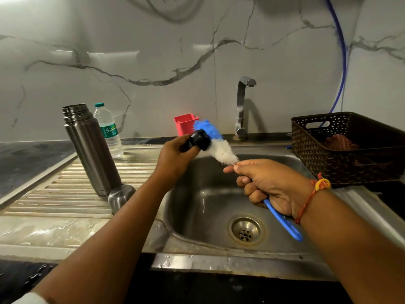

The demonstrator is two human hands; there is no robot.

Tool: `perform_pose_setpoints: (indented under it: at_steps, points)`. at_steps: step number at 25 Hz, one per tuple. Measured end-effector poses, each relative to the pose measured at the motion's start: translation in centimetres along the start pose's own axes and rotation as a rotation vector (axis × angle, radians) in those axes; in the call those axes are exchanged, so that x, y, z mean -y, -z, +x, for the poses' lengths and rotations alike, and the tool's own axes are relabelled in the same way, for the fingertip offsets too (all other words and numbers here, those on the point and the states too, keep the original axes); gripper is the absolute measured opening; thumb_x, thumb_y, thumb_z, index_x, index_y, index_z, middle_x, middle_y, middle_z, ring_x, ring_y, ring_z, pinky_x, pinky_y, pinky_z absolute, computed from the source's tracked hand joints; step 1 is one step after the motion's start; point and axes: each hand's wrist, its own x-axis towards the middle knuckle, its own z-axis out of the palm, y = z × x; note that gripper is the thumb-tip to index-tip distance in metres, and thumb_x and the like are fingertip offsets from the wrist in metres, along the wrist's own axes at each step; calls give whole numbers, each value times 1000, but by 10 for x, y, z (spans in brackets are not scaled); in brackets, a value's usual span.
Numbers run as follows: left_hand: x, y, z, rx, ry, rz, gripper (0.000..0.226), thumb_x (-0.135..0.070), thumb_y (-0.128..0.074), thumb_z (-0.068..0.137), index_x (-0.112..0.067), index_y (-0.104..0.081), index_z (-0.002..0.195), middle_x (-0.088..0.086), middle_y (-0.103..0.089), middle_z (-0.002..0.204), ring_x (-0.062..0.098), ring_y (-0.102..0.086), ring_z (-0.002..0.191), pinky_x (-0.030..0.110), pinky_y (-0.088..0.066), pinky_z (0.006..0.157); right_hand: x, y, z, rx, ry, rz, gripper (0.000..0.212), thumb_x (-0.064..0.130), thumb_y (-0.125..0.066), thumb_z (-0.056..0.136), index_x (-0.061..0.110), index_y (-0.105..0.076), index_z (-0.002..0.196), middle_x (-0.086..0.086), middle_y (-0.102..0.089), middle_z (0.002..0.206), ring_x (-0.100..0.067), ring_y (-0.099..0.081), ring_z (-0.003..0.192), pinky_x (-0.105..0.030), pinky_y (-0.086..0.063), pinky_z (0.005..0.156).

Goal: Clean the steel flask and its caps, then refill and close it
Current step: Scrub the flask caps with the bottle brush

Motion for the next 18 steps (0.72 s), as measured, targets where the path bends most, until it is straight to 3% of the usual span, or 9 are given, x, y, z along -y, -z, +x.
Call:
perform_pose_setpoints:
  at_steps: [3, 6, 8, 14, 18]
  points:
    - [0, 8, 0, -19, 13, -45, 30, -18, -71, 94, -26, -70, 123, -2, -74, 99, 10, -66, 82, 24, -51, 78, 3, 2, -3, 46, -19, 18, 26, 20, -43, 104, 7, -63, 115, 3, -42, 54, -3, -25, 43, -13, -19, 34]
    - [-4, 4, -5, 208, -53, 30, 38, -20, -71, 94, -24, -67, 132, -7, -74, 111, 6, -68, 103, 23, -50, 90, -1, 5, 6, -34, -12, -16, 25, 19, -42, 104, 8, -61, 116, 4, -42, 54, -3, -26, 42, -14, -20, 34]
    - [-5, 4, -5, 258, -22, -60, 40, -13, -70, 95, -23, -64, 134, -6, -71, 119, 8, -70, 105, 26, -53, 95, -3, 9, 12, -97, 25, -51, 25, 21, -42, 104, 10, -62, 116, 4, -42, 55, -3, -27, 41, -15, -21, 33]
    - [-4, 9, -4, 207, 165, -418, 35, -1, -62, 98, -16, -53, 128, 6, -62, 123, 23, -71, 108, 32, -61, 85, -7, 9, 19, -171, 163, -221, 26, 18, -40, 101, 18, -62, 115, 2, -45, 63, -4, -32, 43, -18, -25, 36]
    - [2, 13, 4, 153, 226, -543, 35, -4, -57, 100, -11, -54, 134, 16, -61, 130, 30, -67, 116, 38, -59, 93, -8, 6, 16, -150, 240, -364, 25, 20, -42, 103, 24, -63, 116, 1, -46, 68, -6, -33, 48, -20, -26, 40]
